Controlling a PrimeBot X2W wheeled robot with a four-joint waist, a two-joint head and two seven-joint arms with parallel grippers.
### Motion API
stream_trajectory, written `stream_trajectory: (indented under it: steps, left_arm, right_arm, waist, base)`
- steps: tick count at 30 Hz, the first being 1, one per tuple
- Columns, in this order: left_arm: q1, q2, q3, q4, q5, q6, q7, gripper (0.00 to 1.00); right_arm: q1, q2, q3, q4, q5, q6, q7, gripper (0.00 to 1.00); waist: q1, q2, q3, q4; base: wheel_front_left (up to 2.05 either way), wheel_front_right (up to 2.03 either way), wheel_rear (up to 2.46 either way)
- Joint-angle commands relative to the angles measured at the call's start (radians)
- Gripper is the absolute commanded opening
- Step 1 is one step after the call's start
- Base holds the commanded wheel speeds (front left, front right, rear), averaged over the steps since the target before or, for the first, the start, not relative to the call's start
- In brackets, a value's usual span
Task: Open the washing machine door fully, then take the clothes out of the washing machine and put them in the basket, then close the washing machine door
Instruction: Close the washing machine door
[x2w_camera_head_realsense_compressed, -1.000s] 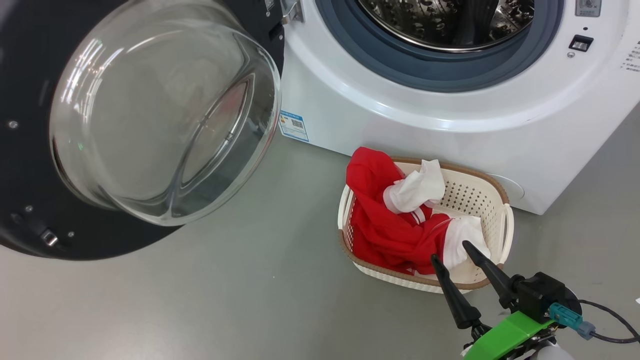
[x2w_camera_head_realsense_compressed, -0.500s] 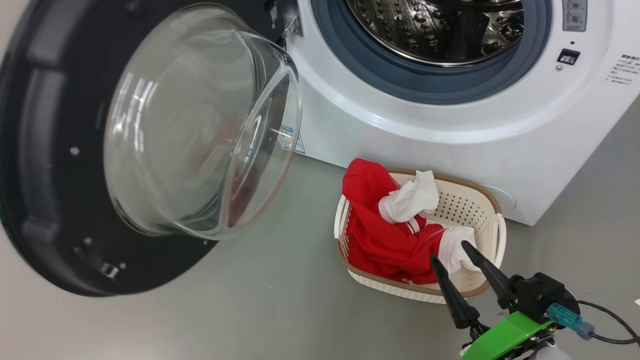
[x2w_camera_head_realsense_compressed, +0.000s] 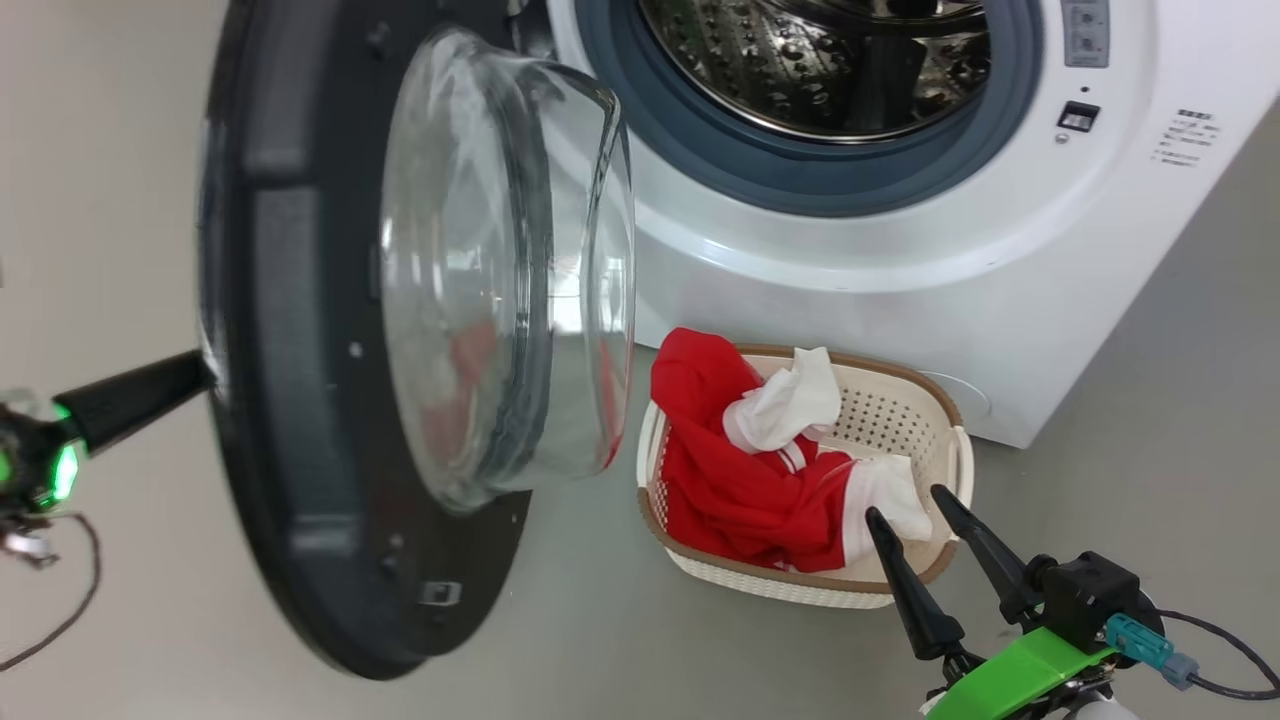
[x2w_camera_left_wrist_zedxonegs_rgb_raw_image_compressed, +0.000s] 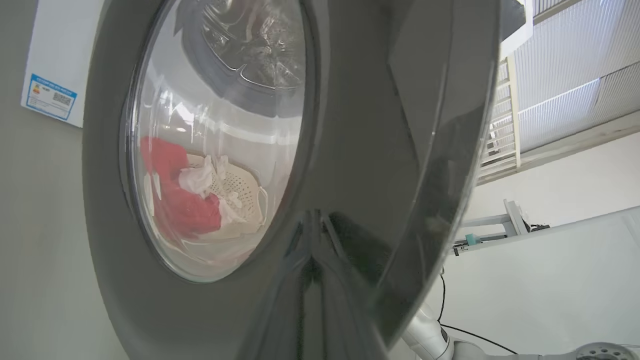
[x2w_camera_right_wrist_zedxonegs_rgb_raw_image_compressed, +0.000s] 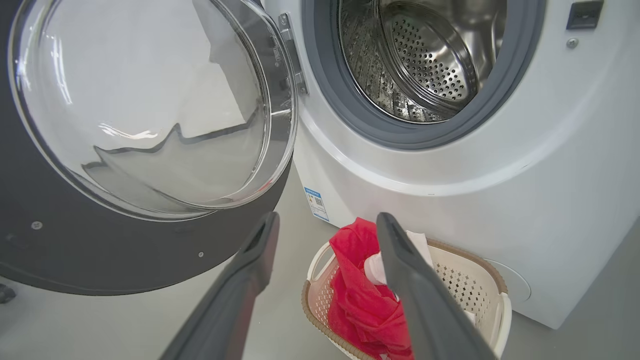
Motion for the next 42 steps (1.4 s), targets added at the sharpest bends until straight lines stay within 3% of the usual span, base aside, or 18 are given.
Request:
stream_trajectory:
  steps: [1,10,17,29,42]
  left_arm:
    - [-0.023,0.028,0.031,-0.063,-0.003,-0.003,-0.003,0.00]
    - [-0.048,-0.091,-0.021,-0.182,0.032,-0.003,-0.052,0.00]
    - [-0.113,-0.175,-0.049,-0.183,0.078,-0.003,-0.122,0.00]
    - [-0.224,-0.187,-0.023,-0.123,0.109,-0.003,-0.193,0.00]
    - [-0.334,-0.205,0.011,-0.040,0.131,-0.003,-0.308,0.00]
  right_arm:
    - [-0.004,0.005,0.016,-0.028,-0.007,0.010,-0.005,1.00]
    - [-0.013,0.026,0.000,-0.041,-0.013,0.010,-0.005,1.00]
    - [-0.029,0.051,-0.020,-0.056,-0.022,0.010,-0.005,1.00]
    - [-0.069,0.098,-0.042,-0.078,-0.034,0.010,-0.005,1.00]
    - [-0.108,0.122,-0.043,-0.088,-0.038,0.010,-0.005,1.00]
  waist:
    - [0.0000,0.0000,-0.001,-0.021]
    - [0.0000,0.0000,0.011,-0.121]
    - [0.0000,0.0000,0.050,-0.233]
    - [0.0000,0.0000,0.147,-0.393]
    - [0.0000,0.0000,0.196,-0.487]
  base:
    - [0.00,0.00,0.00]
    - [0.00,0.00,0.00]
    - [0.00,0.00,0.00]
    - [0.00,0.00,0.00]
    - [0.00,0.00,0.00]
